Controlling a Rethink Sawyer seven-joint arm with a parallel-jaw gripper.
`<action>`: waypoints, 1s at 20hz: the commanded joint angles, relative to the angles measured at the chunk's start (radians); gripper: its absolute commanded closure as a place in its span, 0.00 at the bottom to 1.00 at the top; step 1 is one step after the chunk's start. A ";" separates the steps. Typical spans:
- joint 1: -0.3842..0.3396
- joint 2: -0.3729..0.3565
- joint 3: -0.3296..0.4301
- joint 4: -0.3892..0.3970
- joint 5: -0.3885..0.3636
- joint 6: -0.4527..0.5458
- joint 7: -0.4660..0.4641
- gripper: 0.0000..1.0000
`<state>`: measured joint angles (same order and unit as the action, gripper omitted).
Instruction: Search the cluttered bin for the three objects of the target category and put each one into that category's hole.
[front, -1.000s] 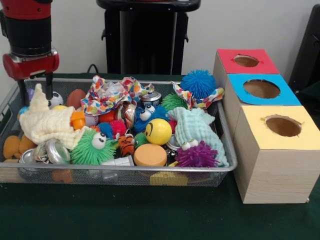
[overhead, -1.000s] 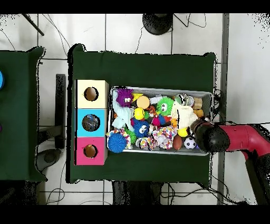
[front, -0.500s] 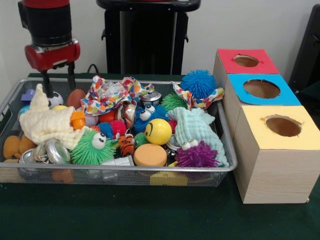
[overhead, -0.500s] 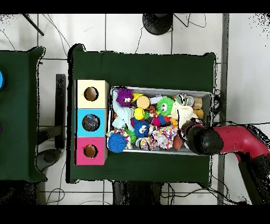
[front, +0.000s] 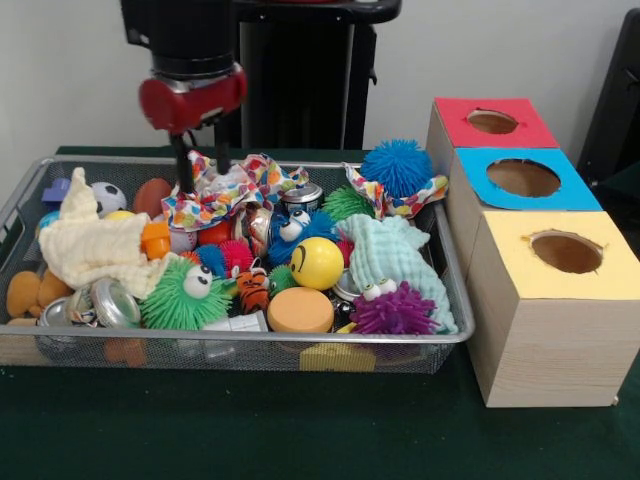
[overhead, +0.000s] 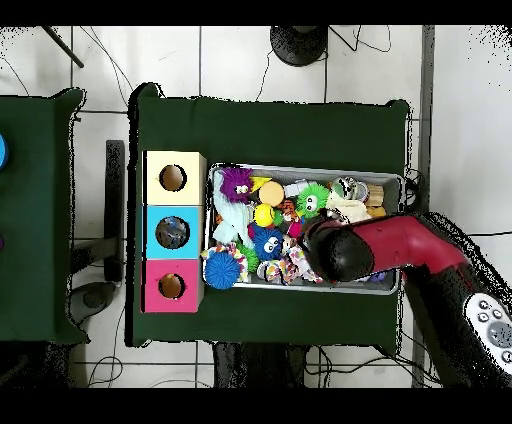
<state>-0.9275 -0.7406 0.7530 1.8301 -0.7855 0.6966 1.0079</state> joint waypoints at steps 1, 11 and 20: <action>0.105 0.128 -0.065 -0.077 -0.041 -0.090 0.120 0.00; 0.122 0.169 -0.186 -0.109 -0.045 -0.125 0.140 0.00; 0.074 0.209 -0.200 -0.158 -0.054 -0.152 0.068 0.00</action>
<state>-0.8233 -0.5828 0.6290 1.7912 -0.7923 0.5968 1.0079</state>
